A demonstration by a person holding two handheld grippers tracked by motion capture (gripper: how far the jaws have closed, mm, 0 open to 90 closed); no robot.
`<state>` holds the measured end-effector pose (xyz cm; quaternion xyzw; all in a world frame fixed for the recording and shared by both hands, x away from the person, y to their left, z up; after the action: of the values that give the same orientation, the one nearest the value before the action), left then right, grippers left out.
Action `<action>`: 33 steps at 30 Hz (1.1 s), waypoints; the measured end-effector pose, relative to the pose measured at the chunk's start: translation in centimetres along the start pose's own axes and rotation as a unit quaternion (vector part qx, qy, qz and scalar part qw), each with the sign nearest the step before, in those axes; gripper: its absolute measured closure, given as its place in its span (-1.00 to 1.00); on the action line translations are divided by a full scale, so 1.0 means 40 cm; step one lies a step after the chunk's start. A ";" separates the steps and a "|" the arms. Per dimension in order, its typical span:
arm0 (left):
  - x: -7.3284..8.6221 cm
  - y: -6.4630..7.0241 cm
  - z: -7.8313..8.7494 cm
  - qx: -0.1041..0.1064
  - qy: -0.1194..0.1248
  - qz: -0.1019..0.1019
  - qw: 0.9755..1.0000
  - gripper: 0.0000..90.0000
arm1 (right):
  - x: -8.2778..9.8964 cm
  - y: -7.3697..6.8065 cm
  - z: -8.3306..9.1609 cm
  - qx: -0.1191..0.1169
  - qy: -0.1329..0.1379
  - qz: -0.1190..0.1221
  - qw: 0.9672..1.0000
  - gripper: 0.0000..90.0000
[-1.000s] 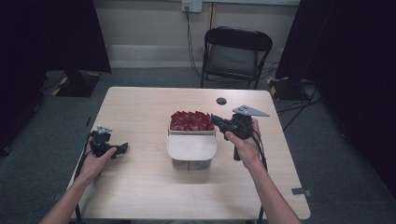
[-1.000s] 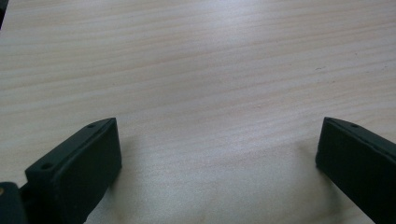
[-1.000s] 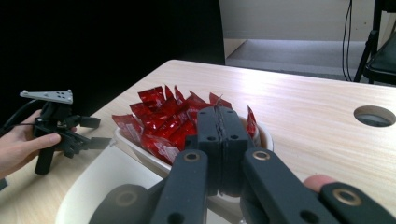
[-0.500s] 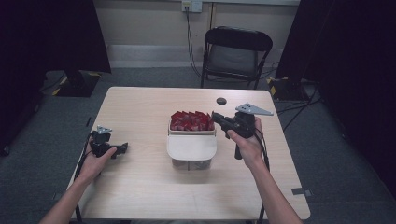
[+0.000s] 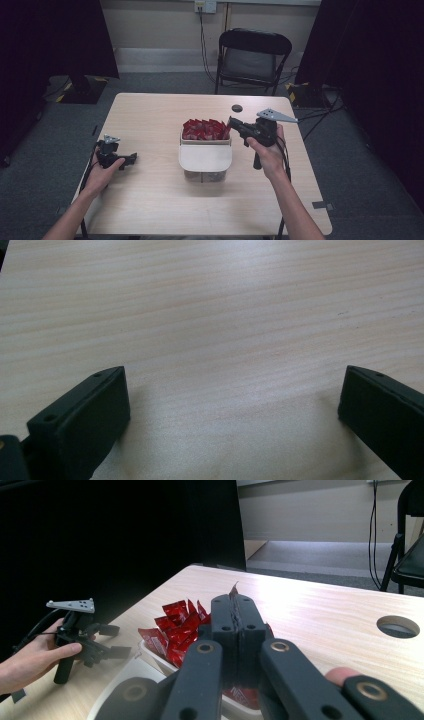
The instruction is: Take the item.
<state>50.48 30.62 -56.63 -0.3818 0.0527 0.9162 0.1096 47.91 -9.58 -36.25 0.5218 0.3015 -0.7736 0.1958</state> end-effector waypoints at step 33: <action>0.000 0.000 0.000 0.000 0.001 0.001 1.000 -1.00 | -0.077 0.001 0.068 -0.007 0.050 -0.005 0.999 0.99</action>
<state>50.49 30.61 -56.64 -0.3824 0.0529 0.9161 0.1084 47.24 -11.48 -32.67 0.5565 0.3188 -0.7458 0.1799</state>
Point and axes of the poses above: each handheld gripper's, and its own axes: z roughly backward along the jaws, x roughly out of its underside, y roughly to its right, the point moved 9 cm from there along -z, roughly forward along the jaws
